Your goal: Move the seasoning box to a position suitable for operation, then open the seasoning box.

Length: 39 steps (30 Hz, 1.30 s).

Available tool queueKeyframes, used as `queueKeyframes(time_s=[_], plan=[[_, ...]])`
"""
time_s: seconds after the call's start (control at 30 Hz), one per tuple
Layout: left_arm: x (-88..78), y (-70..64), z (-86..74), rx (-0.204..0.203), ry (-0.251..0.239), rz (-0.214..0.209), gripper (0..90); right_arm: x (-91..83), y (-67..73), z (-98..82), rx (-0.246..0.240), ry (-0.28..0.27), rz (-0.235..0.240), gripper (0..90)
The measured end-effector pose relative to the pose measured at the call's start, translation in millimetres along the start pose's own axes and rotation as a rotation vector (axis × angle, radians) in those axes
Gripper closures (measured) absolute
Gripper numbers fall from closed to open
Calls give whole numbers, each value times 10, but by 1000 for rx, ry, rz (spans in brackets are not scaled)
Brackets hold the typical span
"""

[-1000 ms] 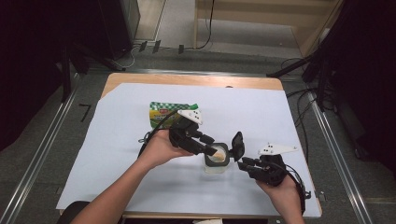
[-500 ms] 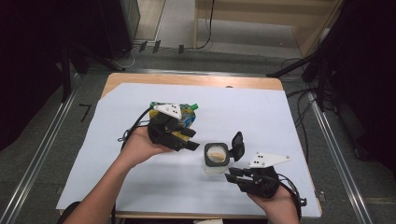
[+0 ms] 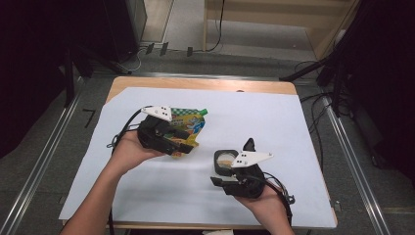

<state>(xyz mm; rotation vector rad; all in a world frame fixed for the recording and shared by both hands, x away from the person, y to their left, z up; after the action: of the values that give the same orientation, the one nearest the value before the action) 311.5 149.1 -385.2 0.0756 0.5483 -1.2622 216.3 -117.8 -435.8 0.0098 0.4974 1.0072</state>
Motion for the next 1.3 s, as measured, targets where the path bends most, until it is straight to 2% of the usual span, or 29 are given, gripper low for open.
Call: queueKeyframes(time_s=[0.17, 0.27, 0.4, 0.53, 0.57, 0.6, 0.9, 1.07, 1.1, 1.3], plan=[[-151, 41, -53, -3, -6, 22, 449, 158, 31, 102, -10, -25, -9, 544], [-212, 83, -89, -9, -7, 34, 452, 259, 49, 120, -6, -6, -17, 549], [-306, 129, -134, -20, -11, 54, 454, 363, 88, 89, -32, -7, -27, 545], [-382, 158, -158, -28, -21, 69, 456, 393, 101, 45, -22, -4, -20, 542], [-440, 182, -181, -36, -17, 89, 458, 409, 96, 22, -20, -3, -17, 536], [-440, 182, -181, -36, -17, 89, 459, 409, 96, 22, -20, -3, -17, 536], [-625, 244, -245, -56, -4, 127, 472, 407, 86, 19, -42, -8, -10, 531], [-710, 274, -272, -67, -13, 140, 473, 415, 76, 9, -41, -3, -9, 533], [-760, 296, -291, -73, -11, 154, 475, 415, 74, 7, -43, -2, -8, 533], [-808, 388, -359, -96, -6, 191, 479, 423, 78, 0, -44, 2, -5, 534]])
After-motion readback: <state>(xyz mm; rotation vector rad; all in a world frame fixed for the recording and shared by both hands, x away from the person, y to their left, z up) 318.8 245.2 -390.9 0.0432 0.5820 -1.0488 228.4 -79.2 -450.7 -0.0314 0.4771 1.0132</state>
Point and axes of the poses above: each handheld gripper's, and its own axes: x roughly forward along the jaws, z roughly out of its top, y roughly to its left, the point moved 1 cm from there along x, roughly forward along the jaws, and after that the axes turned 14 degrees about -y, right-handed, at the moved point
